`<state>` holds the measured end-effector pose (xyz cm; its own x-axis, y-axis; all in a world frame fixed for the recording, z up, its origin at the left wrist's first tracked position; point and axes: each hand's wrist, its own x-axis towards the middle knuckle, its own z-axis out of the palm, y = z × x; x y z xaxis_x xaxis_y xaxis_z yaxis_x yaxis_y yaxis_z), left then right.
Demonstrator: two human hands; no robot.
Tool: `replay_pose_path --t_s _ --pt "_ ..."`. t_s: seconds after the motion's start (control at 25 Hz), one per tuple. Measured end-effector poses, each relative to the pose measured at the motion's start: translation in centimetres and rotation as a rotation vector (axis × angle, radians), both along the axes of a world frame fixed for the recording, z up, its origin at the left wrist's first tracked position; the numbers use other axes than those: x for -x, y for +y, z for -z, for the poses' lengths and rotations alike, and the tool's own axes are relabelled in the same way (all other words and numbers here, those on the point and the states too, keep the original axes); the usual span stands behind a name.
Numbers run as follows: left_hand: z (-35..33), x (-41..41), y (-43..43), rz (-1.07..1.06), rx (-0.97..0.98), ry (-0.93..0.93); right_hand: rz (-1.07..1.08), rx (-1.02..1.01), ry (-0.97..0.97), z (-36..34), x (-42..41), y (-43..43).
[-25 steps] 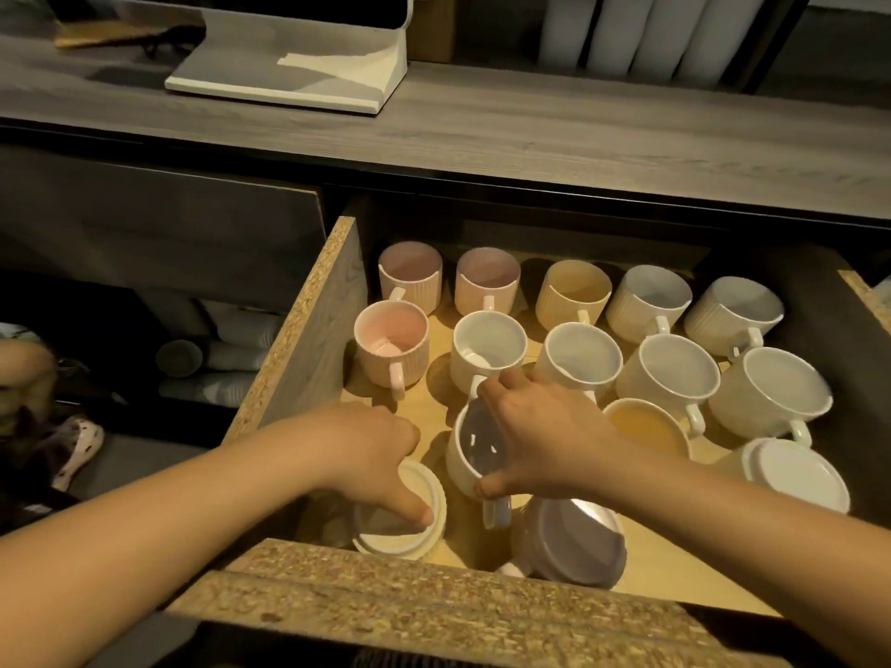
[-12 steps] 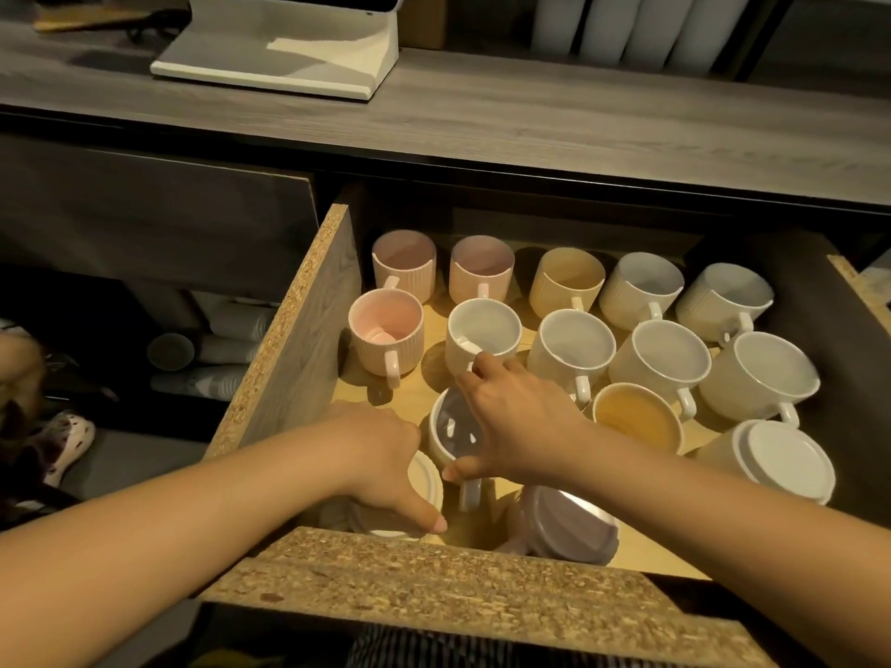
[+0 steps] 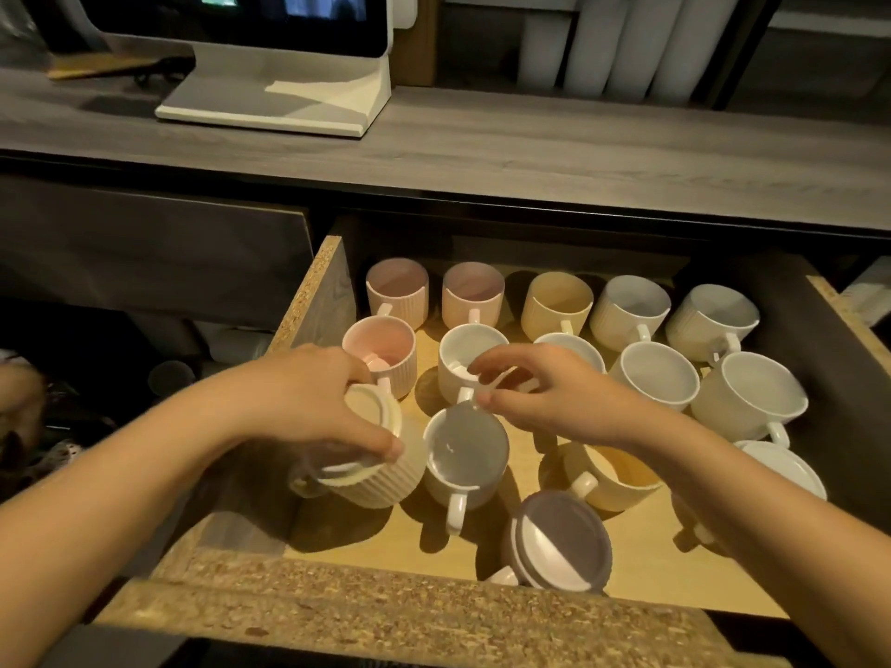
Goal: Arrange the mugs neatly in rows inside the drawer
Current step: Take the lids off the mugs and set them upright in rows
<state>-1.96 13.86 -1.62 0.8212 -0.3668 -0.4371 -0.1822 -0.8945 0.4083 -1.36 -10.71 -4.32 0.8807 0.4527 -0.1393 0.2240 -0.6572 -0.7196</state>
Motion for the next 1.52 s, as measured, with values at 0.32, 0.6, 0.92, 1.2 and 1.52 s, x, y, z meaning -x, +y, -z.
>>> replay_pose_path --t_s 0.32,0.6,0.92,1.2,1.52 --pt "-0.3 -0.9 0.0 -0.276 0.808 0.303 -0.151 -0.325 0.121 0.2 0.6 0.1" --pt "0.0 -0.8 -1.0 -0.369 0.939 0.348 -0.059 -0.393 -0.138 -1.2 0.8 0.8" --pt "-0.2 -0.1 0.6 0.156 0.298 -0.383 -0.028 -0.059 -0.227 -3.5 0.3 4.6" --pt "0.3 -0.2 3.1 0.153 0.112 -0.413 -0.217 0.085 -0.186 -2.5 -1.0 7.3" --pt "2.5 0.5 4.2 0.099 -0.302 -0.499 -0.25 0.431 -0.471 -1.5 0.3 9.4"
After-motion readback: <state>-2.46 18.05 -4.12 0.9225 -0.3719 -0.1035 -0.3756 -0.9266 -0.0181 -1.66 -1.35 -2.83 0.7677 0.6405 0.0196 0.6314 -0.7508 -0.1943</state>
